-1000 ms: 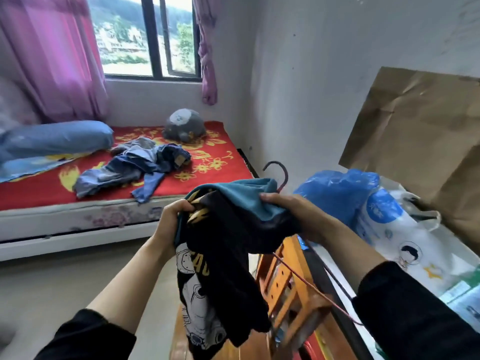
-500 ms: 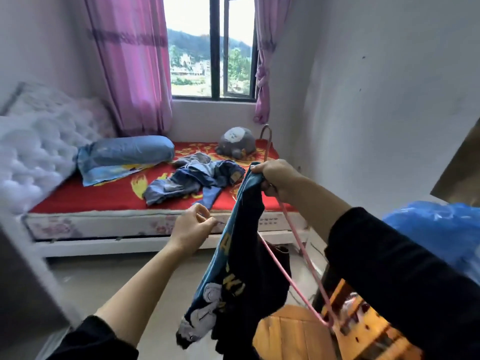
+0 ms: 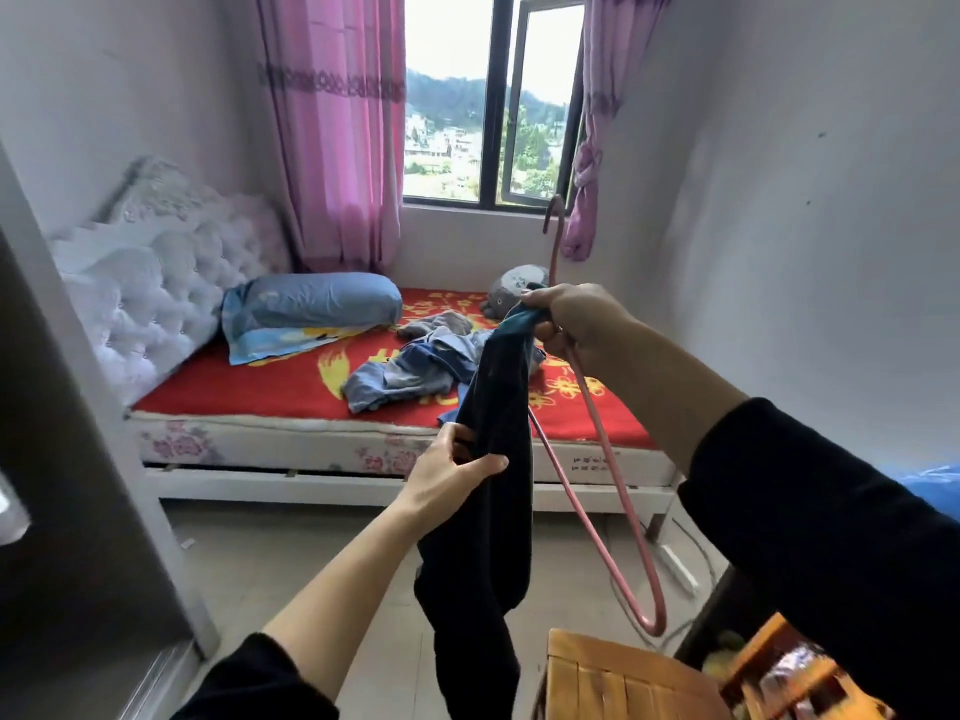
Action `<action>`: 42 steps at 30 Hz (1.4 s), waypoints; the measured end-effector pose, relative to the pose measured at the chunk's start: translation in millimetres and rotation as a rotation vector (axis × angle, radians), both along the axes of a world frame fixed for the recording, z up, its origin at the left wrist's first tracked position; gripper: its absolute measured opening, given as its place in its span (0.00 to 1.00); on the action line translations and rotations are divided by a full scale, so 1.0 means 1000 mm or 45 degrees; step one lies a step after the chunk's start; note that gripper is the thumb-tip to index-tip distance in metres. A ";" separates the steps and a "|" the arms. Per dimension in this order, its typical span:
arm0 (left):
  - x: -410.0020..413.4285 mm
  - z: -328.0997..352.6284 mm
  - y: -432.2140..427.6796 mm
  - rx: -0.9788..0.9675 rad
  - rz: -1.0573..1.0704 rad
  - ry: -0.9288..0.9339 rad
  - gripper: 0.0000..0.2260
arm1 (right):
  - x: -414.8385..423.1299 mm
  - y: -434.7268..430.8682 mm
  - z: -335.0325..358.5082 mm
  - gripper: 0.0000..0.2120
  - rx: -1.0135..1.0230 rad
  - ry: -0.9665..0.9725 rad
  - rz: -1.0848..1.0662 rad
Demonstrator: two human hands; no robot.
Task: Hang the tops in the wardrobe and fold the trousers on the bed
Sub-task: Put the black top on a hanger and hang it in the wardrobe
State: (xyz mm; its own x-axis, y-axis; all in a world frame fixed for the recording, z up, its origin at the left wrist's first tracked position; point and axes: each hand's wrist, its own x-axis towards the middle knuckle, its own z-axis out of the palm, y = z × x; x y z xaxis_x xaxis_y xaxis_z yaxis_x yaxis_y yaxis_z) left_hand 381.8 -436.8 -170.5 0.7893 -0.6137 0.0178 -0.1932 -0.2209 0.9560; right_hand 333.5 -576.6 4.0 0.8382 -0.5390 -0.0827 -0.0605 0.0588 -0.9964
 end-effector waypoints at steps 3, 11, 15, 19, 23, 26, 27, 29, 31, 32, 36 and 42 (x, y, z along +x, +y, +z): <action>0.007 -0.004 0.005 0.094 0.082 -0.219 0.09 | 0.009 -0.008 0.002 0.11 -0.002 -0.027 -0.004; 0.014 -0.009 0.050 -0.070 -0.016 0.286 0.13 | 0.021 -0.062 -0.007 0.10 0.008 -0.125 -0.238; 0.020 0.001 0.051 -0.162 0.066 0.434 0.16 | 0.026 -0.081 -0.025 0.12 -0.012 -0.077 -0.309; 0.037 0.000 0.058 -0.015 0.209 0.406 0.07 | 0.024 -0.095 -0.045 0.11 -0.038 -0.019 -0.316; 0.058 -0.016 0.062 0.513 0.723 0.129 0.02 | 0.021 -0.106 -0.066 0.09 -0.050 0.025 -0.322; 0.059 -0.013 0.051 0.051 0.858 0.556 0.04 | 0.019 -0.113 -0.083 0.09 -0.108 0.069 -0.332; 0.057 -0.009 0.044 -0.153 0.844 0.728 0.05 | 0.017 -0.117 -0.089 0.09 -0.139 0.086 -0.332; 0.056 -0.001 0.030 -0.355 0.781 0.907 0.07 | 0.013 -0.131 -0.102 0.07 -0.224 0.146 -0.320; 0.055 0.010 0.017 -0.386 0.687 0.942 0.10 | 0.006 -0.145 -0.117 0.05 -0.363 0.248 -0.288; 0.054 0.017 0.009 -0.390 0.642 0.938 0.10 | 0.003 -0.152 -0.125 0.06 -0.469 0.329 -0.251; 0.048 0.054 -0.026 -0.286 0.537 0.777 0.09 | -0.013 -0.165 -0.149 0.14 -0.930 0.683 -0.116; 0.045 0.056 -0.066 -0.044 0.408 0.663 0.17 | -0.018 -0.161 -0.143 0.18 -0.677 0.340 -0.311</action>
